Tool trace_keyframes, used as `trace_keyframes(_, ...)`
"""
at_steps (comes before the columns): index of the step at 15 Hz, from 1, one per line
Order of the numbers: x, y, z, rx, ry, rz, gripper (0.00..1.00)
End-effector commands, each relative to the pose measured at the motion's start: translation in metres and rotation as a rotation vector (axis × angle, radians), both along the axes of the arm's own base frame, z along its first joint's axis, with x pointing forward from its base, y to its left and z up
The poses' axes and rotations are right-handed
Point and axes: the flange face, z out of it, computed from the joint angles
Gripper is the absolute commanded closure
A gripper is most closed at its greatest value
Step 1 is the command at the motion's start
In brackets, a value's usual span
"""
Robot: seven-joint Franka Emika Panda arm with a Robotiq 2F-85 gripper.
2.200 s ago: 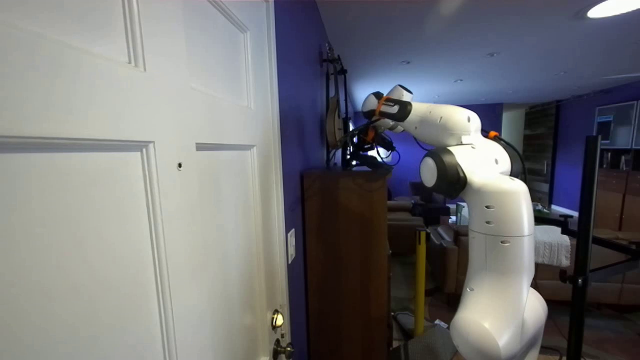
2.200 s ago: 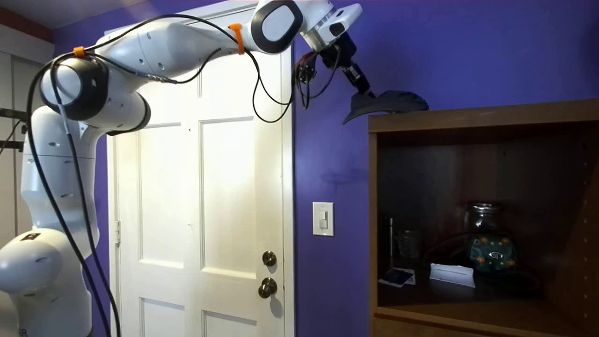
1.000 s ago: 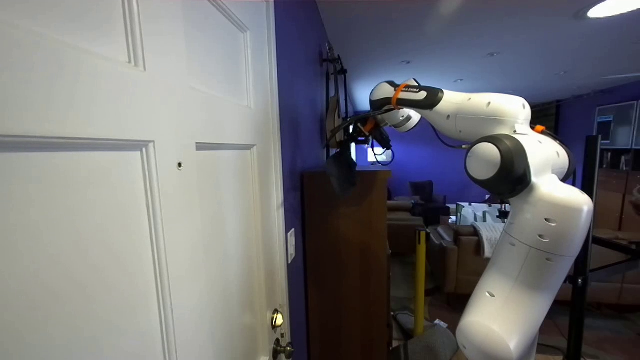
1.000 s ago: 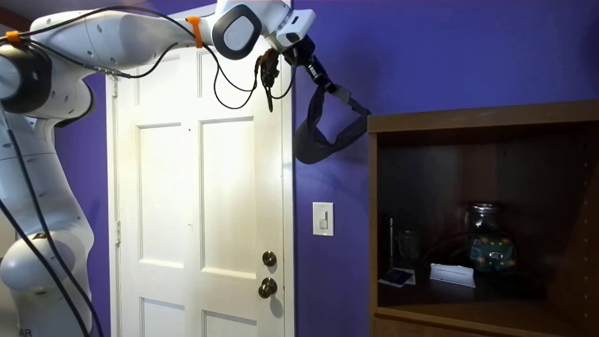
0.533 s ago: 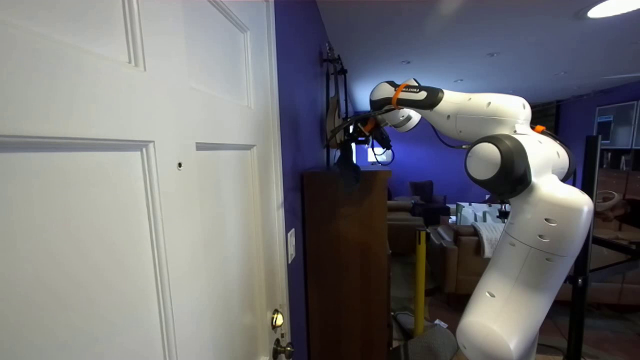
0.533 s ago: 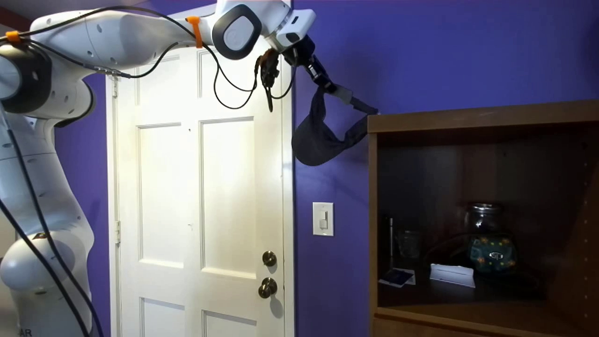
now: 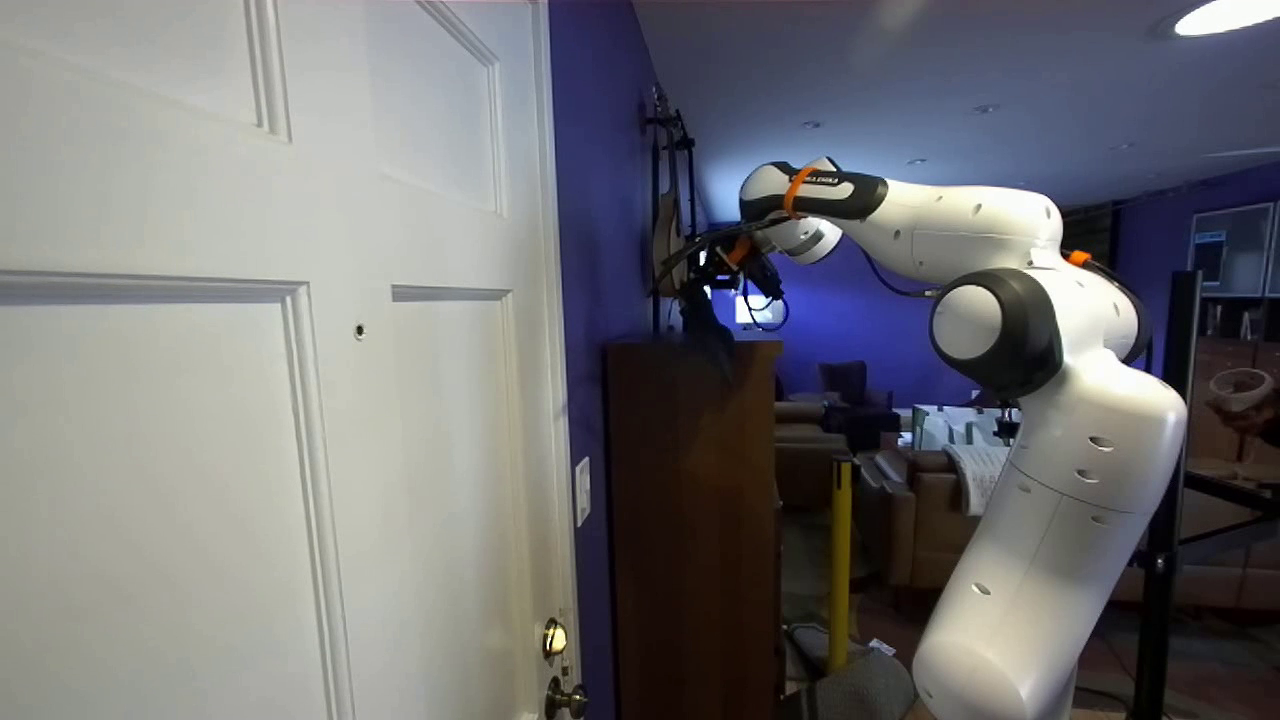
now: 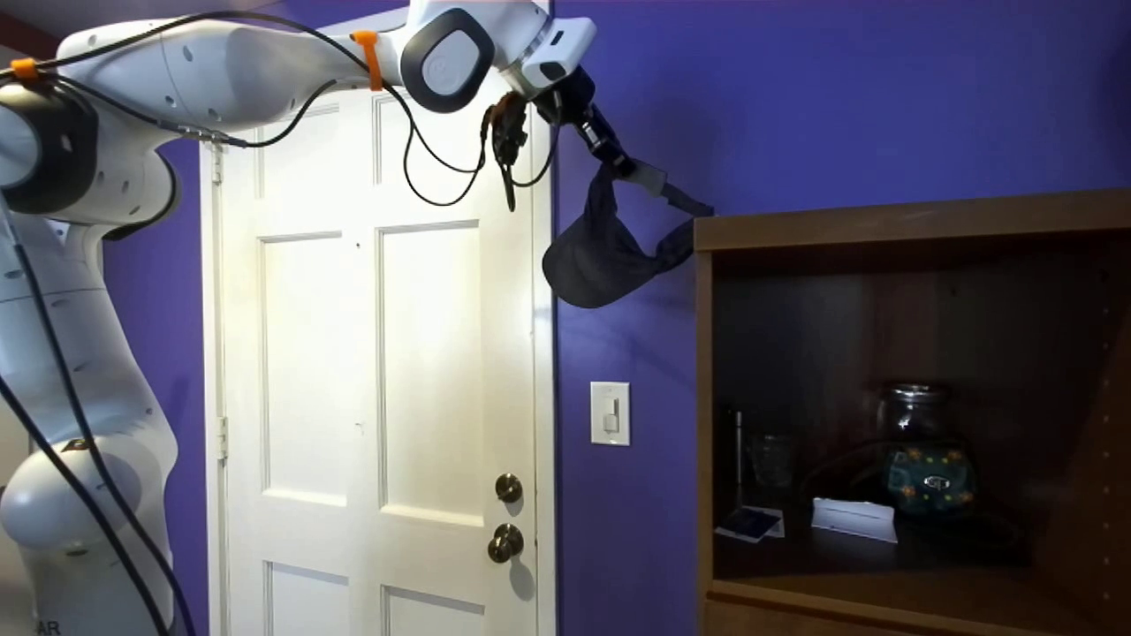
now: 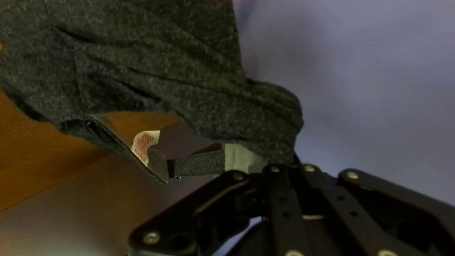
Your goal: Pick up the black tennis hat and hang it on the hanger on the door
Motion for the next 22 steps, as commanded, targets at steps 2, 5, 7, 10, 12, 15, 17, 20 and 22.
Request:
trace_keyframes(2,0.000,-0.001,0.001,0.000,0.001,0.001,0.96)
trace_keyframes(5,0.003,0.016,0.001,0.010,0.017,0.019,0.99)
trace_keyframes(7,0.007,0.030,0.001,0.022,0.019,0.042,0.99)
trace_keyframes(10,0.013,0.058,0.003,0.045,0.042,0.048,0.99)
trace_keyframes(12,0.015,0.082,0.003,0.024,0.083,0.041,0.99)
trace_keyframes(15,0.014,0.109,0.004,0.053,0.091,0.019,0.99)
trace_keyframes(17,0.015,0.129,0.000,0.082,0.093,-0.006,0.99)
trace_keyframes(20,0.018,0.160,-0.011,0.151,0.102,0.027,0.99)
trace_keyframes(22,0.020,0.182,-0.019,0.186,0.120,0.057,0.99)
